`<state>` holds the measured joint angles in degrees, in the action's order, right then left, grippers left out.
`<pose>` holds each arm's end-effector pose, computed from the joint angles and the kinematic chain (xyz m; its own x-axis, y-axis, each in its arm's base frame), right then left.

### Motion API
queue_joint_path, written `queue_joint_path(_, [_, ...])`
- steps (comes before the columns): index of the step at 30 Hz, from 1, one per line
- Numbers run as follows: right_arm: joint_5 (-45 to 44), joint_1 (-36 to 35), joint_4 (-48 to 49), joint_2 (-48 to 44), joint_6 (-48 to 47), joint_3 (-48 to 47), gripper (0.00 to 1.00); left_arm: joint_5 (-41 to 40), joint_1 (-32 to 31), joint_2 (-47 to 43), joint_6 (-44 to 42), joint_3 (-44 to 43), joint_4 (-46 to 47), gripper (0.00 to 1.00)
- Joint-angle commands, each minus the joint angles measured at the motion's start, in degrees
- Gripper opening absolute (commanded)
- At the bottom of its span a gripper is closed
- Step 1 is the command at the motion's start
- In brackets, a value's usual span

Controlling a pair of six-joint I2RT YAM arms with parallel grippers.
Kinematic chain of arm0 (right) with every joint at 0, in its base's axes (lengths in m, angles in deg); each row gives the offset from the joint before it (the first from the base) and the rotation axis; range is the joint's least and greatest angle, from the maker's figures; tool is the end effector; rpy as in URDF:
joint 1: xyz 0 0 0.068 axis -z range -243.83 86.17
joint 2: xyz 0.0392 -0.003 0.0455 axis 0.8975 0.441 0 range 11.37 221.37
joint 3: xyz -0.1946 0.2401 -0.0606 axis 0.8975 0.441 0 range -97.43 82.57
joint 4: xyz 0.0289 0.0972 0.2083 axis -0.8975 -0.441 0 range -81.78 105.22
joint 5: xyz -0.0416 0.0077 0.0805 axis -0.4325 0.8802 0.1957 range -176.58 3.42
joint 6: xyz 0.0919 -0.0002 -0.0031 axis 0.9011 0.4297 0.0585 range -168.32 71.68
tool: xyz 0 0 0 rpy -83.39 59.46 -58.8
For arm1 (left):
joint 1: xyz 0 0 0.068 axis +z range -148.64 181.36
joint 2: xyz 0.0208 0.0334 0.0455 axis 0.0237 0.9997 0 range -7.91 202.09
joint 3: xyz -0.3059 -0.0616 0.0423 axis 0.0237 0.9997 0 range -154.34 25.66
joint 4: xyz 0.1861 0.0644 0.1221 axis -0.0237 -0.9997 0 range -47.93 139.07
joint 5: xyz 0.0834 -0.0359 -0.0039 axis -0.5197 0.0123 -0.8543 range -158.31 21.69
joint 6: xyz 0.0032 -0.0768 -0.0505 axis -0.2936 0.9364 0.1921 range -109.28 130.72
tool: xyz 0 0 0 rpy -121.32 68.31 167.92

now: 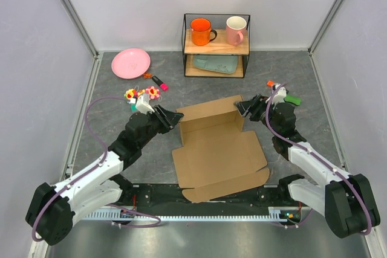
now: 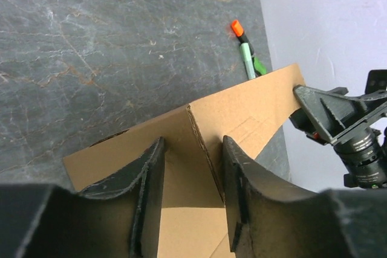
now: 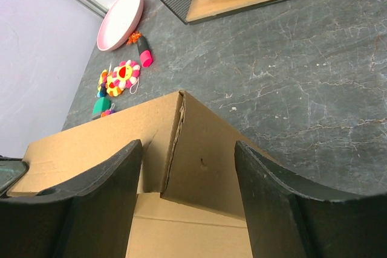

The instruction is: Fold the paper box

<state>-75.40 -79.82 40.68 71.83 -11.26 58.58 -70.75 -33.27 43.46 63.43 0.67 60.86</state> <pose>0.2143 0.0780 0.2730 -0.4197 0.4948 -0.7610 -0.2510 0.7424 0.6212 0.1641 -0.1091 0.2732 -0.5503 -0.5860 -0.5948 0.1585 0.6261 -0.7635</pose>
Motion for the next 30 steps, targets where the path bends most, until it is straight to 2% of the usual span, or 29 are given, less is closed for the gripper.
queue_joint_path(1, [-2.3,0.26,-9.72,1.23,-3.75,4.12,0.68,3.74,0.0,0.48,2.4,4.76,5.16,0.38])
queue_joint_path(7, [-2.39,0.34,-9.11,0.97,-3.05,6.5,0.65,5.86,-0.09,1.18,2.4,9.34,7.89,0.32])
queue_joint_path(13, [-2.13,0.26,-8.31,0.79,-0.41,8.78,0.63,6.39,-0.61,1.53,3.36,14.88,10.62,0.31])
queue_joint_path(20, [-1.95,0.26,-6.21,3.95,10.13,14.22,0.61,4.37,-1.31,1.88,4.33,19.28,11.49,0.32])
queue_joint_path(25, [-2.74,0.08,-6.9,4.57,13.3,16.69,0.61,3.32,-2.45,5.4,4.69,21.91,13.78,0.32])
queue_joint_path(30, [-3.09,-0.88,-9.19,2.73,15.59,19.41,0.61,0.25,-6.49,10.23,5.39,22.01,15.72,0.32])
